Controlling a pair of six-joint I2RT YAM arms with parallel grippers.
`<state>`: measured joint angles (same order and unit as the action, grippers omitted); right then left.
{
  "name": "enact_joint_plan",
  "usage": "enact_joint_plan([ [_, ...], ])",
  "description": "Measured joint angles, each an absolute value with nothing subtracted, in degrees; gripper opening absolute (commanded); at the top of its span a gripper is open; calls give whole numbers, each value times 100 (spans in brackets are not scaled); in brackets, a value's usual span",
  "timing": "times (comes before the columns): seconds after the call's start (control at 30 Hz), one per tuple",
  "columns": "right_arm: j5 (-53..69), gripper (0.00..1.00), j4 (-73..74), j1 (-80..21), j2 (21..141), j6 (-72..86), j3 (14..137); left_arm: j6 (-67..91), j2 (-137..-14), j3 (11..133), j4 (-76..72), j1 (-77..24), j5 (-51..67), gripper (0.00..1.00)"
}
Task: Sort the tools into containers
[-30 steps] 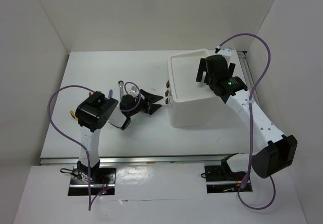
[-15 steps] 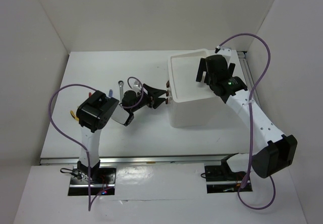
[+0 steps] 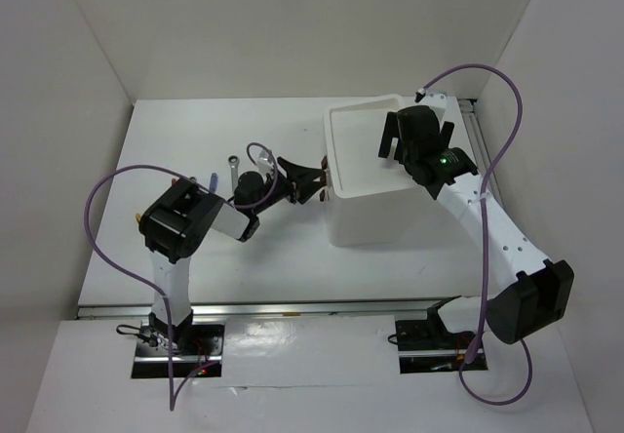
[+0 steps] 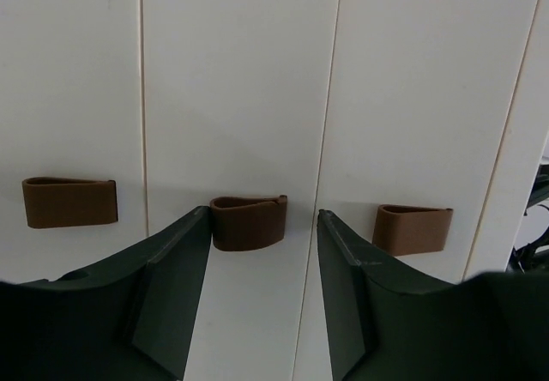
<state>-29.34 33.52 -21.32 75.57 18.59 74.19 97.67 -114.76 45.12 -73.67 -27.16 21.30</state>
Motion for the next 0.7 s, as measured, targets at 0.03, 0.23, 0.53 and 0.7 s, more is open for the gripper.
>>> enact_joint_plan([
  [0.03,-2934,100,3352,-2132,7557,1859,7419,9756,-11463,4512,-7349,-2744,2117,62],
  [0.23,-2932,100,3345,-2132,7559,1859,7419,9797,-11467,4508,-7317,-2777,2075,29],
  [0.53,-2939,100,3341,-2134,7566,1861,7419,9843,-11520,4528,-7498,-2786,2067,0],
  [0.7,-2958,100,3330,-2137,7564,1861,7415,9601,-11290,4252,-7483,-2655,2088,0],
])
